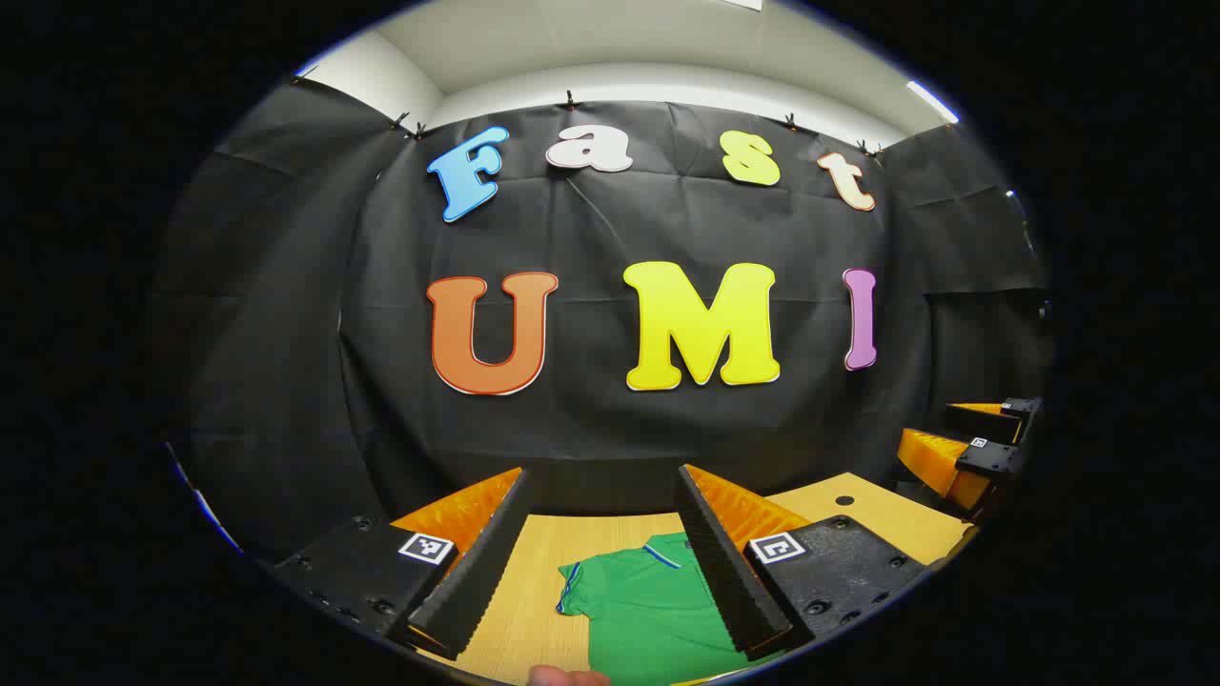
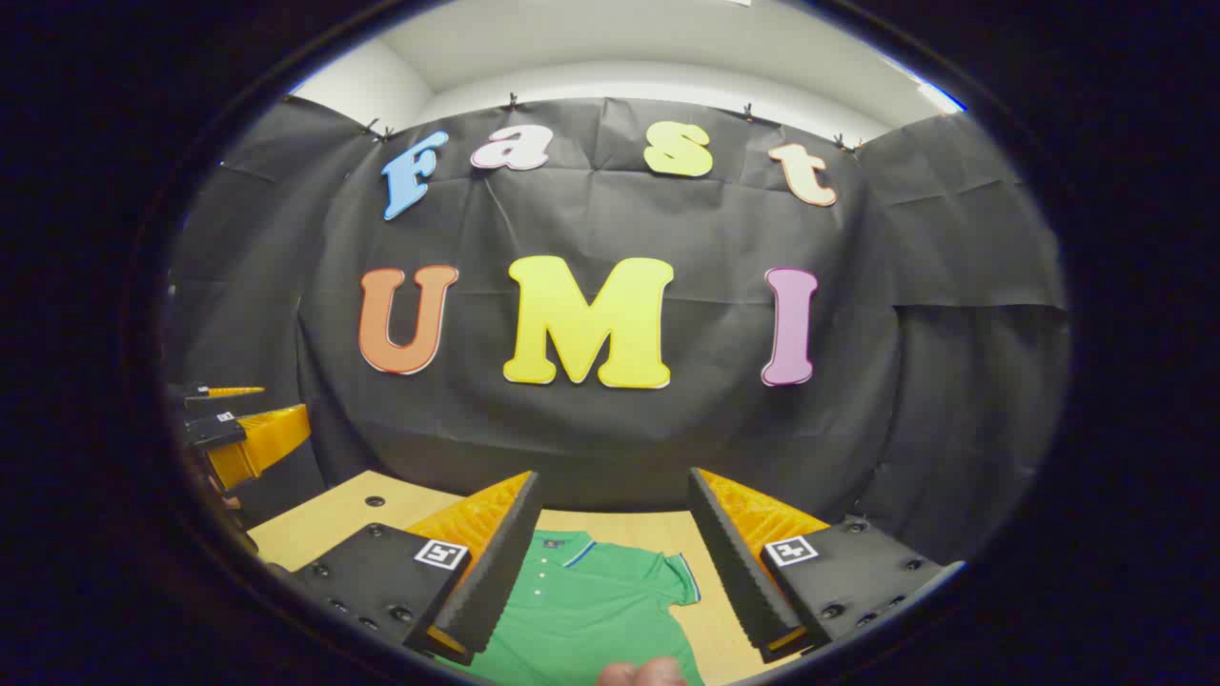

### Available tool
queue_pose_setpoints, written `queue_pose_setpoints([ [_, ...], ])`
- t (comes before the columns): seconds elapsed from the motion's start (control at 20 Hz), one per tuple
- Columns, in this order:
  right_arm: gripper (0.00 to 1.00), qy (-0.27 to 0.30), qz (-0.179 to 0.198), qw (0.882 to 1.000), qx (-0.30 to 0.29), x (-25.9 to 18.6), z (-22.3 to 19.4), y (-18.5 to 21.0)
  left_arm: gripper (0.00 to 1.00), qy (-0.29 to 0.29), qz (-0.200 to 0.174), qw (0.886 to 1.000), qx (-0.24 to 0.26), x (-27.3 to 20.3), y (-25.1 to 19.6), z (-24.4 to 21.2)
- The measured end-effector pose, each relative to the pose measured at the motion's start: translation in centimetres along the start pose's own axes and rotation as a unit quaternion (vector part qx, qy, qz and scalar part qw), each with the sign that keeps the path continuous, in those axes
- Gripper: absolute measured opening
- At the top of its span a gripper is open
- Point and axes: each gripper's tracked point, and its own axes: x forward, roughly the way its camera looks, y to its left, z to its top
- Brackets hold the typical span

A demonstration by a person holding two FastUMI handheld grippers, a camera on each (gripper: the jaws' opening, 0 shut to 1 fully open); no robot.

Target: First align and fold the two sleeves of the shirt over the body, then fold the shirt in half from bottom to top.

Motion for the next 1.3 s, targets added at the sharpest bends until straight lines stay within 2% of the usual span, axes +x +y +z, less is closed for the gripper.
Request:
queue_pose_setpoints([
  [0.1, 0.92, 0.003, 0.0, 1.0, -0.002, -0.2, -0.2, -0.1, 0.96, 0.001, -0.002, 1.0, -0.003, 0.0, -0.2, -0.1],
  [0.2, 0.96, 0.007, 0.001, 1.0, -0.001, -0.4, -0.3, -0.2, 1.0, 0.008, -0.005, 1.0, -0.006, 0.1, -0.5, -0.4],
  [0.25, 0.92, 0.009, 0.001, 1.0, 0.0, -0.4, -0.4, -0.4, 1.0, 0.009, -0.004, 1.0, -0.008, 0.0, -0.3, -0.5],
  [0.3, 0.92, 0.009, 0.0, 1.0, 0.001, -0.4, -0.4, -0.5, 0.96, 0.01, -0.003, 1.0, -0.01, 0.2, -0.3, -0.5],
  [0.5, 0.92, 0.014, -0.001, 1.0, -0.005, 0.0, -0.6, -1.0, 0.97, 0.022, 0.0, 1.0, -0.018, 0.3, -0.2, -1.3],
  [0.55, 0.96, 0.017, 0.0, 1.0, -0.007, 0.2, -0.7, -1.2, 1.0, 0.025, 0.001, 1.0, -0.019, 0.3, -0.1, -1.6],
  [0.6, 0.92, 0.022, 0.002, 1.0, -0.007, 0.5, -0.8, -1.5, 0.96, 0.028, 0.002, 0.999, -0.019, 0.5, -0.1, -1.6],
  [0.65, 0.96, 0.027, 0.006, 1.0, -0.004, 0.9, -1.0, -1.7, 0.97, 0.029, 0.003, 0.999, -0.019, 0.6, 0.0, -1.7],
  [0.7, 0.93, 0.035, 0.013, 0.999, -0.001, 1.5, -1.4, -1.9, 0.97, 0.031, 0.004, 0.999, -0.018, 0.6, 0.0, -1.8],
  [0.85, 0.93, 0.083, 0.03, 0.996, 0.0, 4.2, -3.9, -3.5, 0.96, 0.037, 0.008, 0.999, -0.014, 0.8, 0.2, -2.3],
  [1.05, 0.93, 0.178, 0.049, 0.983, 0.003, 9.1, -9.7, -6.1, 0.97, 0.052, 0.022, 0.998, -0.012, 0.8, 0.6, -2.9],
  [1.15, 0.97, 0.224, 0.065, 0.972, 0.0, 12.2, -13.1, -7.2, 0.96, 0.062, 0.028, 0.998, -0.011, 0.7, 0.6, -3.3],
  [1.2, 0.93, 0.248, 0.069, 0.966, -0.001, 13.9, -15.2, -8.0, 0.96, 0.069, 0.031, 0.997, -0.011, 0.7, 0.5, -3.6],
  [1.3, 0.93, 0.295, 0.062, 0.953, -0.001, 17.6, -19.7, -9.9, 0.97, 0.083, 0.041, 0.996, -0.013, 0.6, 0.3, -4.3],
])
